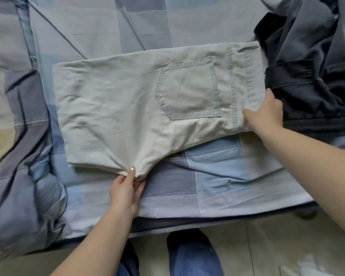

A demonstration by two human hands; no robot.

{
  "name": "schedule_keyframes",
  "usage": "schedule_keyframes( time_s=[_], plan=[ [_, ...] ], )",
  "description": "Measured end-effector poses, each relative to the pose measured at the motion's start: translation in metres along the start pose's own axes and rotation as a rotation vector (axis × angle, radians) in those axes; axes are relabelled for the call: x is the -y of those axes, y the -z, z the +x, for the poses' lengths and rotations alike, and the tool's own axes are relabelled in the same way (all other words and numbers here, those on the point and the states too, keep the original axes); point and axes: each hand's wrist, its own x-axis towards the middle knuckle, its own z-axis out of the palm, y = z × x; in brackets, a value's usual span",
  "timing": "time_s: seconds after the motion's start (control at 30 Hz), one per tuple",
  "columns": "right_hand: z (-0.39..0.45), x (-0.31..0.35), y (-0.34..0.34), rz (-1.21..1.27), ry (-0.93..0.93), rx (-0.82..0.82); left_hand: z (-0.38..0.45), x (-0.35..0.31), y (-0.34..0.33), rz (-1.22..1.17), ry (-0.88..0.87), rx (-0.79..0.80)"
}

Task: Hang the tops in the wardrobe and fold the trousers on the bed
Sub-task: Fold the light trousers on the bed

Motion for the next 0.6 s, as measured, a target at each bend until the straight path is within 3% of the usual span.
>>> schedule_keyframes(
  time_s=[0.13, 0.2, 0.27, 0.33, 0.4, 0.5, 0.6],
  plan=[
    [-0.073, 0.005, -0.025, 0.452, -0.120, -0.212, 0.008, -0.018, 0.028, -0.033, 0.002, 0.050],
    [-0.113, 0.010, -0.049, 0.597, -0.249, -0.209, 0.014, -0.034, 0.040, -0.056, -0.021, 0.034],
    [-0.156, 0.021, -0.083, 0.723, -0.426, 0.031, 0.021, -0.053, 0.051, -0.044, -0.044, 0.040],
    [-0.196, 0.043, -0.116, 0.905, -0.585, 0.476, 0.029, -0.070, 0.058, -0.016, -0.058, 0.053],
    [-0.221, 0.067, -0.142, 0.959, -0.610, 0.749, 0.038, -0.086, 0.066, 0.019, -0.070, 0.066],
    [-0.229, 0.090, -0.165, 0.990, -0.618, 0.696, 0.051, -0.101, 0.075, 0.093, -0.071, -0.006],
    [-0.231, 0.090, -0.171, 0.853, -0.584, 0.608, 0.055, -0.099, 0.084, 0.176, -0.054, -0.083]
  ],
)
